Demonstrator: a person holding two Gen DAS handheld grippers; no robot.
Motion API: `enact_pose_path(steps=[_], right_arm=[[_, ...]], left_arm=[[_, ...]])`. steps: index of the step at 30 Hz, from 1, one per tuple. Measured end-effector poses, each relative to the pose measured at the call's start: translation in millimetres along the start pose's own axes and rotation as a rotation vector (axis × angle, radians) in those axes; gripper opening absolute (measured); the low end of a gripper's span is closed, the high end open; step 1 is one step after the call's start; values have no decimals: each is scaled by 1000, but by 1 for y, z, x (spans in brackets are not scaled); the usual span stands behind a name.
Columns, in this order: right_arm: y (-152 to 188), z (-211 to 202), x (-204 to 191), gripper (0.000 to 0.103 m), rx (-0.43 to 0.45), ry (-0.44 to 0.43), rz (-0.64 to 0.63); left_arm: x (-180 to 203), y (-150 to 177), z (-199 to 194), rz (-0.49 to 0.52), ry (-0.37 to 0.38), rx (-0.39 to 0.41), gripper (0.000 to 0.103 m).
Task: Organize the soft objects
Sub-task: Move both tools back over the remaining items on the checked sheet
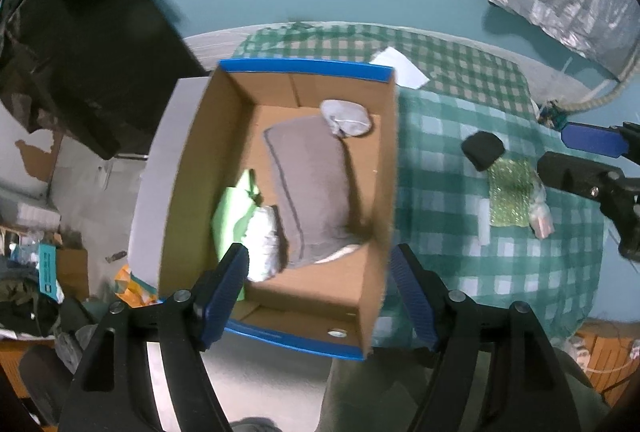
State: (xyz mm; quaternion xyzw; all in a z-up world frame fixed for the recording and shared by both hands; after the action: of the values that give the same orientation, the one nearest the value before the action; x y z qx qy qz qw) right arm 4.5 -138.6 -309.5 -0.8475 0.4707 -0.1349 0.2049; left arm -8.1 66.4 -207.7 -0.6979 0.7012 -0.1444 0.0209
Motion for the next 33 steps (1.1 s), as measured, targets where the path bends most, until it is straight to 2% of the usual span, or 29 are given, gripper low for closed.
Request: enact_pose_path(steps=[15, 24, 33], right_arm=[[55, 8, 98, 61, -60, 90, 153], [83, 18, 135, 61, -98, 120, 192], [100, 38, 156, 61, -125, 127, 198]], left_arm=[[64, -7, 28, 113, 39, -55, 75], [97, -4, 53, 154, 48, -108, 75], [115, -5, 77, 161, 60, -150, 75]])
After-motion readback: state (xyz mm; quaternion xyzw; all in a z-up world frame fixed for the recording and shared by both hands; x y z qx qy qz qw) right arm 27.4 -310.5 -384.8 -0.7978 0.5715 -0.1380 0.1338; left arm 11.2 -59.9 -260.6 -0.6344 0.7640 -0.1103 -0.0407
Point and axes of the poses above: each gripper's, at about its wrist camera, not at the fingertips, and z roughly the way its jaws point, x to its right, y to its underside, the point moved 9 cm from there along z, roughly the way its jaws point, and after that the axes turned 15 degrees about y, right-handed, at the moved point
